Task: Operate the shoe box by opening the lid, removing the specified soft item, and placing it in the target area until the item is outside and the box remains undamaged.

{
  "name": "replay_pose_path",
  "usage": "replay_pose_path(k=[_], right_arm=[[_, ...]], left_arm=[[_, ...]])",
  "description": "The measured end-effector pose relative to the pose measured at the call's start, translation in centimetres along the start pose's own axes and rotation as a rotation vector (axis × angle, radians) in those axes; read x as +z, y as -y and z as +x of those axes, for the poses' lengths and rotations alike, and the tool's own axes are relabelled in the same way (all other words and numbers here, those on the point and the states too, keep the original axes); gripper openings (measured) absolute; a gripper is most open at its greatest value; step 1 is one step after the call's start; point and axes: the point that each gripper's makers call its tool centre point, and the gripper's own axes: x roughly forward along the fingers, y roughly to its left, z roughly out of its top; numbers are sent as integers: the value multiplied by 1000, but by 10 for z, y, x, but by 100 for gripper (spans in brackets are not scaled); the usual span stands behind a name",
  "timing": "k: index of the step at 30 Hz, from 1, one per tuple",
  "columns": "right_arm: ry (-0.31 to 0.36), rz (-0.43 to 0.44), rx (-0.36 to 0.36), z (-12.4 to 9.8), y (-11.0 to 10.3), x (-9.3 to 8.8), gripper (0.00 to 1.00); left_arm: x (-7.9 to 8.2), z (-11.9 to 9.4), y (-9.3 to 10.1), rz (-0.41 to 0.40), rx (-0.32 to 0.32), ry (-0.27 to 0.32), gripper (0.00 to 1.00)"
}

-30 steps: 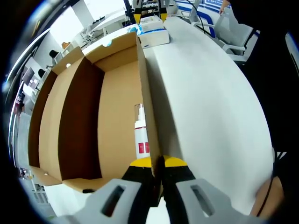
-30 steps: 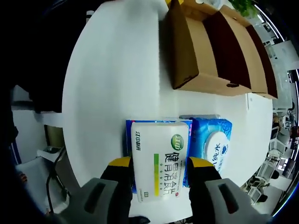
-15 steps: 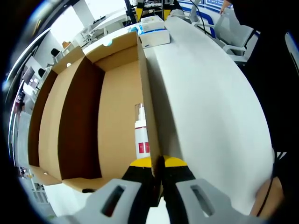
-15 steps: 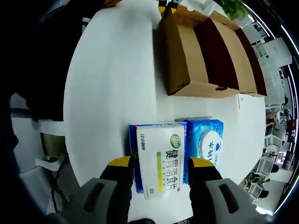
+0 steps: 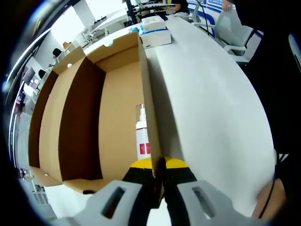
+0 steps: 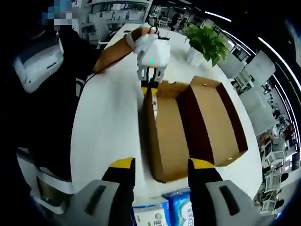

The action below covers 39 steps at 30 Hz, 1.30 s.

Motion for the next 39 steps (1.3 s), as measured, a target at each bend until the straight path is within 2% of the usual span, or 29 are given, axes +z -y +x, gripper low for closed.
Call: replay_pose_path(k=[4, 6, 9, 15, 20, 23, 25, 27, 28, 30, 39], right_arm=[[30, -45, 18, 29, 14, 35, 43], [-19, -75, 53, 50, 18, 39, 43], [-39, -34, 118, 87, 17, 45, 41], [-72, -87, 201, 134, 14, 50, 42], [-93, -77, 247, 152, 11, 49, 42], [-100, -106, 302, 166, 3, 52, 43], [-84, -165, 350, 172, -5, 55, 43], [-103, -134, 384, 178, -13, 54, 44], [-103, -149, 404, 181, -18, 55, 45], [-94, -173, 417, 186, -21, 58, 42], [-106, -131, 477, 198, -26, 57, 41]], left_arm=[[0, 0, 1, 3, -4, -3, 6], [0, 0, 1, 4, -4, 0, 6], [0, -1, 1, 8, -4, -1, 6], [-1, -2, 2, 7, -10, 4, 4], [-1, -1, 2, 2, -12, 1, 4], [-1, -1, 1, 1, -14, -2, 4], [-1, -1, 1, 3, -14, -3, 4], [-1, -1, 1, 2, -15, -2, 4], [-1, -1, 1, 1, -15, -2, 4], [-1, -1, 1, 5, -16, -4, 4], [-2, -1, 1, 4, -21, -4, 3]])
